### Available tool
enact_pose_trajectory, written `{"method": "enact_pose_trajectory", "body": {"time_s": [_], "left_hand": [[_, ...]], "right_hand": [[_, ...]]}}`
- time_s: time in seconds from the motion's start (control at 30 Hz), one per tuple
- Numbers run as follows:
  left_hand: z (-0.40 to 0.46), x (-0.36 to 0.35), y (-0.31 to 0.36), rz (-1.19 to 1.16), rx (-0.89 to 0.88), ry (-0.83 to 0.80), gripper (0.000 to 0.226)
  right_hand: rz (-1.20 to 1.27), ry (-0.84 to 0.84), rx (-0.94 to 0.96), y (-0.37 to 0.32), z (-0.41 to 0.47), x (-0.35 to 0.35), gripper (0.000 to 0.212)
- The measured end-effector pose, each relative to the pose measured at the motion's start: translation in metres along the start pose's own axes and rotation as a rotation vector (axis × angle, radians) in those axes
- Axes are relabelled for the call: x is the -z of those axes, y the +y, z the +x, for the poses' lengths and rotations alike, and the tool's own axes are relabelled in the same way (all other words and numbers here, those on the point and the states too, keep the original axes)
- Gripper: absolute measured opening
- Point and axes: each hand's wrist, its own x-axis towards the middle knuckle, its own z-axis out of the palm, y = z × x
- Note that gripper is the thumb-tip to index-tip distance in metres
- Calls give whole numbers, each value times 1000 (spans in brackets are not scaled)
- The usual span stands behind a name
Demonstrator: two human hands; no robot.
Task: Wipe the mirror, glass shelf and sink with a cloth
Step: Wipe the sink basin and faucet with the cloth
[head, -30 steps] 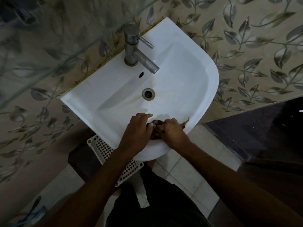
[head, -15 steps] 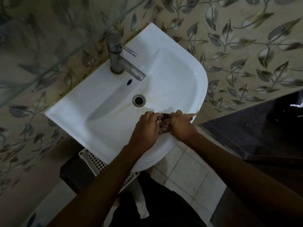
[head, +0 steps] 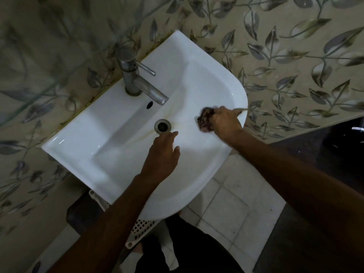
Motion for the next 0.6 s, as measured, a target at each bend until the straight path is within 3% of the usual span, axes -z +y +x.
{"method": "enact_pose_trajectory", "body": {"time_s": [0.1,0.17,0.37,0.43,0.53,0.6], "left_hand": [[12,-3,3,3,14,-16,49],[17,-6,5,2,12,-25,49],[26,-8,4,1,36,-31,50],[27,-7,0,-9,70,-39,50],[28,-6,-7,-2,91,-36,49],[24,-3,-13,25,98,-39,49]], "right_hand": [[-105,-107,112,-11,-11,1,25],[-128,-24,119,1,1,2,31],[-111,103,-41,7,32,-3,41],[-2,103,-112,-12,26,-14,32],[138,15,40,-43,7,-41,25],[49,-47,199,-51,1,-53,27]]}}
